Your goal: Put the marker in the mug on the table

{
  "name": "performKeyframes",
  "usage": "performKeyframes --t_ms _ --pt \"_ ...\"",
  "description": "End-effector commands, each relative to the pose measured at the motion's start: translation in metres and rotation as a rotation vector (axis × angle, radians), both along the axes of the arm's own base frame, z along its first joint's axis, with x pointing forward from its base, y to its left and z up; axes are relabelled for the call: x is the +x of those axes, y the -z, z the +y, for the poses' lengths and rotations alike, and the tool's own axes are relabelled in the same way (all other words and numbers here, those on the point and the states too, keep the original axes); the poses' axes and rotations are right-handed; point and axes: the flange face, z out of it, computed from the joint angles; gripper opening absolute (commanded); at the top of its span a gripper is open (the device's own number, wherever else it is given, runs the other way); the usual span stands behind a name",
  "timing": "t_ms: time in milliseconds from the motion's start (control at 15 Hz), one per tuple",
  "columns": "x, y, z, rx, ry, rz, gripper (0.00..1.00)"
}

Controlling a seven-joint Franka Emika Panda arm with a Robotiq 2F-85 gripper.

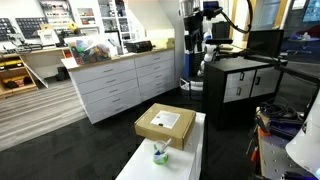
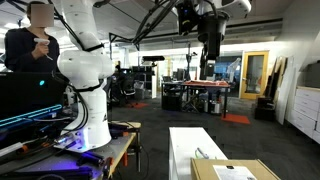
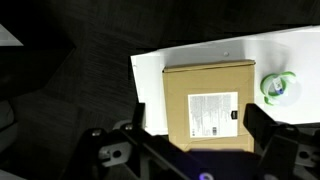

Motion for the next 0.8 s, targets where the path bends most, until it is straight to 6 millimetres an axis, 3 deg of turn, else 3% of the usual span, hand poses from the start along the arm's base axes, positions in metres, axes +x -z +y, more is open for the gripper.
performKeyframes --t_ms 0,400,733 --pt "0.009 0.014 0.022 0.012 -0.059 0.016 1.0" --pt "0.024 0.035 0.06 0.011 -0.2 0.015 1.0" --pt "0.038 0.068 0.106 0.025 -0.349 -0.012 1.0"
